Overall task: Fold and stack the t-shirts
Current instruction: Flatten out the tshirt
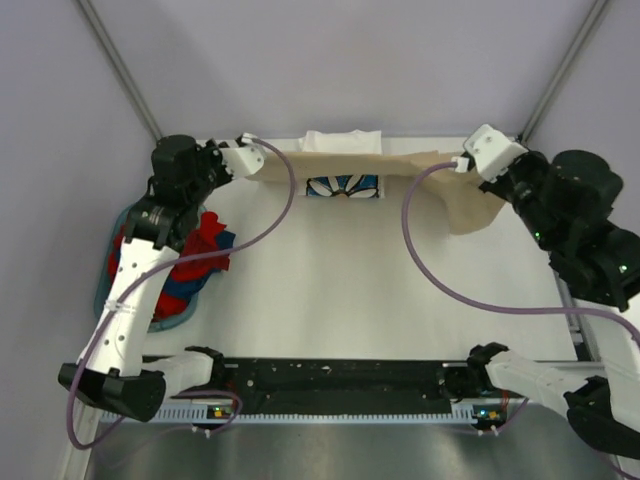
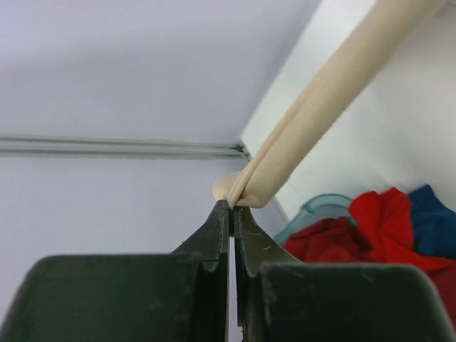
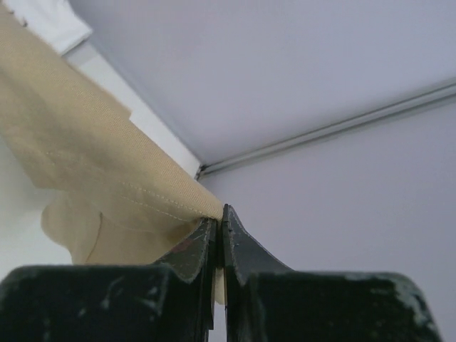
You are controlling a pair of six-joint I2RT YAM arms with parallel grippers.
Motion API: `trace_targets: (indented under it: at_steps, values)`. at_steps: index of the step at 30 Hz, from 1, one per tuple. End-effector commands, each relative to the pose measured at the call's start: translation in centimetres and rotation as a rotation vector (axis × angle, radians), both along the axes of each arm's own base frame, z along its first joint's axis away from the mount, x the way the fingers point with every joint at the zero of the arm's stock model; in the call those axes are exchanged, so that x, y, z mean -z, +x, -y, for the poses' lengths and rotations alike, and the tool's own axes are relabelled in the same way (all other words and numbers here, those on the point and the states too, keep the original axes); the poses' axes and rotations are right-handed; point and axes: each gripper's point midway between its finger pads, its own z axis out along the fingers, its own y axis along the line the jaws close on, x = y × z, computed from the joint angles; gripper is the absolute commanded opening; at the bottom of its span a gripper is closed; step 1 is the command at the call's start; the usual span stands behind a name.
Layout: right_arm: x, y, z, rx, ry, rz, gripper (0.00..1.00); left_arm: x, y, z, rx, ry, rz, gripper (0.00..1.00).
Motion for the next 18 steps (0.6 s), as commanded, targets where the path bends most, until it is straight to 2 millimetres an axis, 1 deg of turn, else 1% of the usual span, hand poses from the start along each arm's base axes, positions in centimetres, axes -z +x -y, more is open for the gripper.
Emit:
trace_targets:
  at_steps: [1, 2, 3, 4, 5, 6, 7, 8, 9, 11, 12, 13, 15, 16, 18]
  values:
    - [-7.2, -2.9, 2.2, 0.015, 0.06, 0.186, 0.0, -7.4, -2.7, -0.9, 0.0, -0.007, 0.126, 0.0]
    - [-7.3, -3.9, 2.2, -0.009, 0.081, 0.185, 0.0, -7.4, -3.5, -0.9, 0.014, -0.001, 0.108, 0.0]
    - [-6.5, -4.7, 2.1, -0.035, 0.081, 0.16, 0.0, -7.1, -4.2, -0.7, 0.035, 0.001, 0.089, 0.0]
    - [-5.4, -5.4, 2.0, -0.063, 0.072, 0.125, 0.0, -6.2, -5.2, -0.6, 0.053, 0.009, 0.055, 0.0]
    - [-3.4, -6.2, 1.7, -0.099, 0.05, 0.067, 0.0, -5.0, -6.0, -0.5, 0.072, 0.019, 0.013, 0.0]
    - [-1.3, -6.8, 1.5, -0.133, 0.023, 0.004, 0.0, -3.1, -7.0, -0.4, 0.1, 0.039, -0.052, 0.0]
    - [1.3, -7.6, 1.3, -0.164, -0.005, -0.075, 0.0, -1.5, -8.0, -0.6, 0.113, 0.064, -0.106, 0.0]
    - [4.7, -8.2, 1.0, -0.195, -0.04, -0.174, 0.0, 0.5, -8.9, 0.0, 0.159, 0.062, -0.165, 0.0]
    - [6.6, -9.2, 0.7, -0.233, -0.044, -0.232, 0.0, 2.4, -10.1, 0.0, 0.178, 0.073, -0.231, 0.0]
    - [12.6, -11.7, -0.1, -0.325, -0.076, -0.425, 0.0, 6.2, -12.5, -0.1, 0.206, 0.088, -0.37, 0.0]
    - [15.0, -13.3, -0.2, -0.366, -0.085, -0.517, 0.0, 8.3, -14.0, -0.4, 0.211, 0.097, -0.451, 0.0]
    - [16.9, -14.7, -0.1, -0.391, -0.093, -0.598, 0.0, 9.8, -15.2, -0.6, 0.215, 0.1, -0.513, 0.0]
    - [19.6, -17.2, -0.1, -0.455, -0.111, -0.716, 0.0, 12.7, -18.1, -0.9, 0.227, 0.103, -0.647, 0.0]
    - [20.4, -18.5, 0.0, -0.483, -0.113, -0.765, 0.0, 14.3, -19.9, -1.1, 0.236, 0.105, -0.727, 0.0]
    - [20.7, -19.4, -0.5, -0.501, -0.065, -0.787, 0.0, 16.7, -22.7, -1.3, 0.264, 0.102, -0.838, 0.0]
